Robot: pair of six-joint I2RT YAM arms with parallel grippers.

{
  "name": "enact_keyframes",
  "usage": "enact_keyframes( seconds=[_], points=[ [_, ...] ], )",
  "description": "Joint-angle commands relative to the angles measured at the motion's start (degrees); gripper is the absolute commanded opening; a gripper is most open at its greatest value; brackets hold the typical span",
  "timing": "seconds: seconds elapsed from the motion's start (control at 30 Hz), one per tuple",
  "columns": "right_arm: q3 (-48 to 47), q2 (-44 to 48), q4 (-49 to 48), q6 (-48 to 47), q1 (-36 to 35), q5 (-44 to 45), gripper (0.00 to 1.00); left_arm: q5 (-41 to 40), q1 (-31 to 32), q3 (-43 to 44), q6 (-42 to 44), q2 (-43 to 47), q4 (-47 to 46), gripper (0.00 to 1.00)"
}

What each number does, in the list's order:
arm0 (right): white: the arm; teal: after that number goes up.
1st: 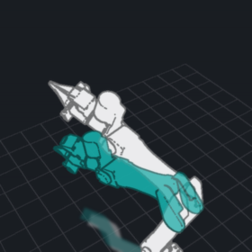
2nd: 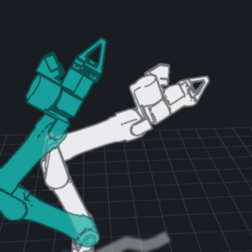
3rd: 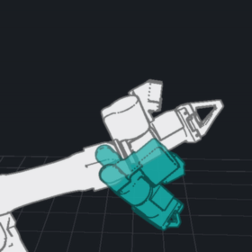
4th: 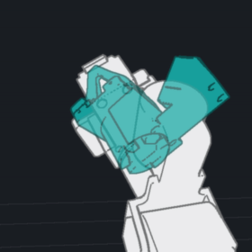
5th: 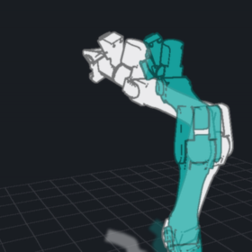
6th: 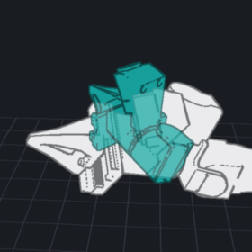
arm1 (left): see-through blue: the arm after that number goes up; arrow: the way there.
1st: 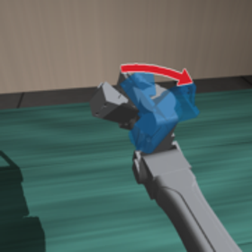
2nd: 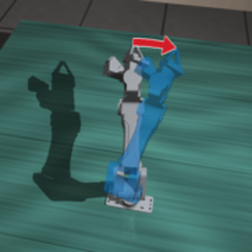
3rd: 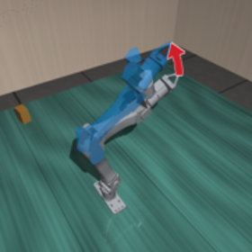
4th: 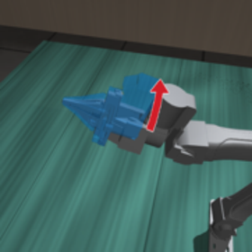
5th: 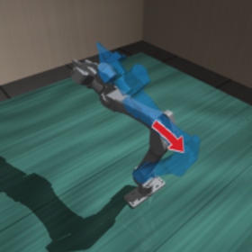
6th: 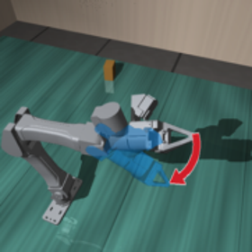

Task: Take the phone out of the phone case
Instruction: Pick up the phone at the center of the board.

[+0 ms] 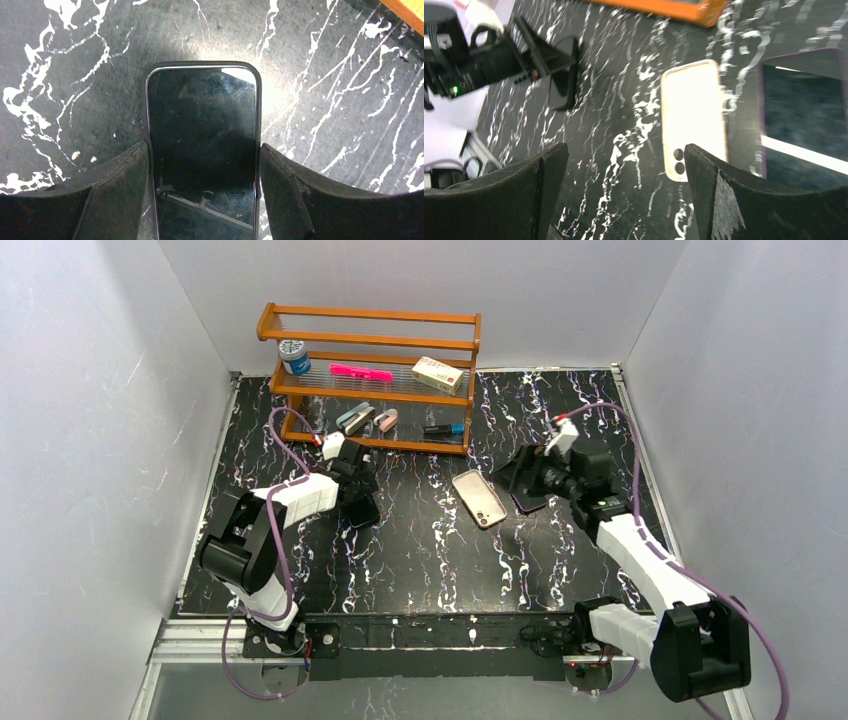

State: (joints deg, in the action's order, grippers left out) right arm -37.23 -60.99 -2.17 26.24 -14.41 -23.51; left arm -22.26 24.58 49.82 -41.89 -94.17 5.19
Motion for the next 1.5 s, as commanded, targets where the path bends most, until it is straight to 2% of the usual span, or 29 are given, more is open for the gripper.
enact_keyframes(
  seconds=[0.0,0.07,0.17,0.43,0.73,1.1,1.27,1.47],
  points=[
    [1.2,-3.9,-8.6,0.3,-7.5,1.5,0.89,6.7,0.3,-3.3,-3.7,4.7,1.1,0.11],
    [1.2,-6.2,-11.5,1.7,-10.3,1.3,0.86,7.3,0.3,-4.2,-4.3,6.8,0.6,0.04],
    [0.6,-9.2,-14.7,3.8,-15.3,3.4,0.85,8.5,0.3,-5.9,-5.5,9.8,-1.2,0.00],
    [-0.6,-16.3,-23.2,10.6,-26.0,9.3,0.83,15.1,0.3,-9.7,-9.9,13.5,-8.4,0.00],
    [-6.2,-26.8,-25.5,13.7,-32.4,10.6,0.77,20.3,0.3,-15.2,-15.6,19.2,-15.4,0.00],
    [-11.4,-35.6,-27.6,16.2,-34.9,7.6,0.67,24.9,0.6,-18.0,-18.5,21.4,-20.6,0.00],
    [-12.8,-37.8,-28.7,16.4,-35.1,5.9,0.57,25.5,1.4,-18.7,-19.3,22.4,-22.5,0.00],
    [-13.7,-39.1,-29.4,16.4,-35.1,3.0,0.32,26.2,2.0,-19.2,-19.4,23.6,-23.9,0.00]
  ],
)
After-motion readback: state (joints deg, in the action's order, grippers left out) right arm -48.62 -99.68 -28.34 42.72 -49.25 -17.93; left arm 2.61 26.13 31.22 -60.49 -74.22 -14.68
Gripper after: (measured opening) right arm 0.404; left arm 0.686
